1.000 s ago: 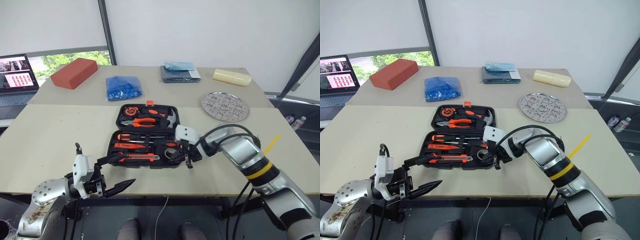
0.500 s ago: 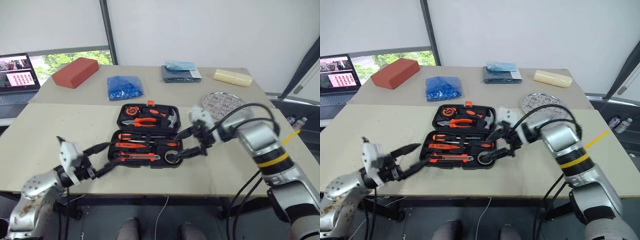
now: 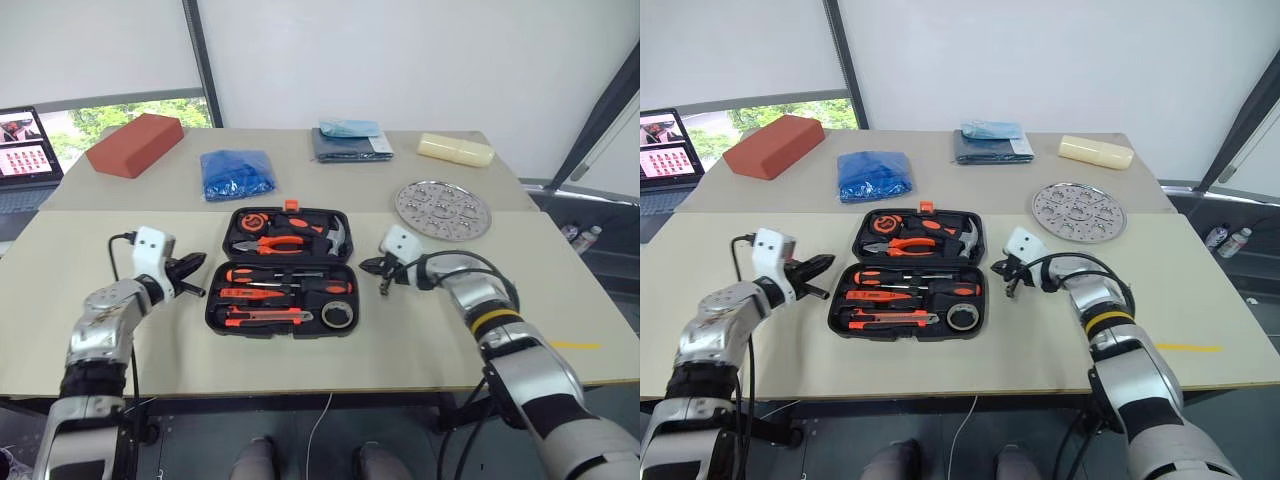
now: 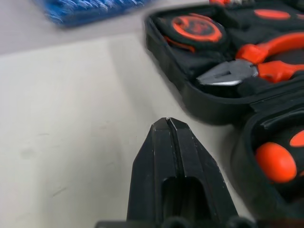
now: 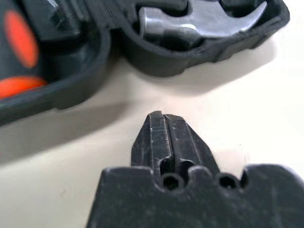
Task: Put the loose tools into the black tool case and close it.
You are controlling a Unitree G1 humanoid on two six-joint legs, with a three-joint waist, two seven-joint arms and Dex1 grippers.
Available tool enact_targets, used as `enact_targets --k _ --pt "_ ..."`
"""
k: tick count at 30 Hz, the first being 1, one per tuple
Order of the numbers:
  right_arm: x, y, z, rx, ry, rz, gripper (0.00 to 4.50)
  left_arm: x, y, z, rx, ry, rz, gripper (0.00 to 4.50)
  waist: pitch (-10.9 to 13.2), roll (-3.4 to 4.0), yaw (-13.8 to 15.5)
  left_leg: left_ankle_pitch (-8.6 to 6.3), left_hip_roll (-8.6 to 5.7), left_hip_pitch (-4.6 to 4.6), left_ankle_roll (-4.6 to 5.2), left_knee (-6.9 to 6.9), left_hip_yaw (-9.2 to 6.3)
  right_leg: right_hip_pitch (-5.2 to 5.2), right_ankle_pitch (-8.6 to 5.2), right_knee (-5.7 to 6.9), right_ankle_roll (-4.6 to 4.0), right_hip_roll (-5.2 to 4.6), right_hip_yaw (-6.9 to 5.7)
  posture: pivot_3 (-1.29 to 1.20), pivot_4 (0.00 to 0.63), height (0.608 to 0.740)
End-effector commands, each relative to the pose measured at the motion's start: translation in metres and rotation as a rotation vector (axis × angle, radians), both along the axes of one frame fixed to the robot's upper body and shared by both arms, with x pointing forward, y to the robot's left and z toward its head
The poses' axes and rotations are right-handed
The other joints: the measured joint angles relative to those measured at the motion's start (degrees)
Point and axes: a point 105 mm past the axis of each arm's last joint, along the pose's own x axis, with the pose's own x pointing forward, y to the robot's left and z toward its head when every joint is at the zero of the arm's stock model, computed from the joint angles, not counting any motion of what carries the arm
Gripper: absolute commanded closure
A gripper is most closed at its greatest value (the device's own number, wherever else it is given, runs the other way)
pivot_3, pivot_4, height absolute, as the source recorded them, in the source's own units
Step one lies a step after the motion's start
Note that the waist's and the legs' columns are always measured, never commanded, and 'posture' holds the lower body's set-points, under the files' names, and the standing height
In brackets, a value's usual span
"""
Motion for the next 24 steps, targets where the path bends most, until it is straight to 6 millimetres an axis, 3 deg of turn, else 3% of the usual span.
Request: enact_targets --k 1,6,13,16,20,21,22,24 --pt "0.0 0.011 0.015 0.045 -0.038 0.055 4.44 0.008 -0.017 0.012 -0.04 -0.074 -0.078 4.5 0.0 0.0 0.13 0.0 0.0 0.0 0.0 0.0 0.0 0.01 0.0 0.0 0.0 0.0 0.0 0.0 0.15 0.74" --pt "-0.014 0.012 0.011 0.053 0.012 0.146 4.44 -0.01 -0.043 -0.008 -0.008 0.031 -0.307 4.5 0.01 0.01 0.46 0.0 -0.01 -0.07 -0.01 0.1 0.0 0.04 0.0 0.0 0.0 0.0 0.0 0.0 0.15 0.74" --pt "-0.035 0.0 0.006 0.059 0.039 0.178 4.44 -0.021 -0.051 -0.006 -0.02 0.02 -0.34 4.5 0.01 0.01 0.61 -0.03 -0.01 -0.07 -0.04 0.09 -0.01 0.05 -0.01 -0.03 0.01 -0.01 0.0 0.0 0.15 0.74" --pt "-0.039 -0.01 0.004 0.057 0.047 0.144 4.44 -0.026 -0.048 -0.008 -0.002 0.011 -0.322 4.5 0.01 0.01 0.59 -0.03 0.0 -0.07 -0.04 0.11 -0.01 0.05 -0.01 -0.02 0.01 -0.01 0.01 0.0 0.15 0.74" --pt "-0.034 -0.032 0.013 0.072 0.006 0.057 4.44 -0.031 -0.03 0.006 -0.033 -0.024 -0.24 4.5 0.01 0.01 0.45 -0.02 0.0 0.0 -0.04 0.14 0.0 0.09 -0.01 0.02 0.0 -0.01 0.02 0.0 0.15 0.74" --pt "-0.033 -0.038 0.015 0.067 0.0 0.048 3.91 -0.034 -0.026 0.01 -0.04 -0.025 -0.244 3.99 0.01 0.01 0.42 -0.02 0.0 0.0 -0.04 0.16 0.0 0.09 -0.01 0.02 0.0 -0.01 0.03 0.0 0.15 0.74" --pt "-0.035 -0.045 0.017 0.059 0.021 0.046 3.77 -0.038 -0.022 0.016 -0.045 -0.032 -0.25 3.85 0.02 0.01 0.45 -0.02 0.0 0.0 -0.04 0.16 -0.01 0.09 -0.01 0.03 0.0 -0.01 0.03 0.0 0.15 0.74" --pt "-0.034 -0.055 0.028 0.071 0.023 0.029 3.02 -0.045 -0.013 0.028 -0.064 -0.035 -0.259 3.07 0.02 0.0 0.49 -0.02 0.0 -0.02 -0.04 0.17 -0.01 0.09 -0.01 0.01 0.0 -0.01 0.04 0.0 0.15 0.74"
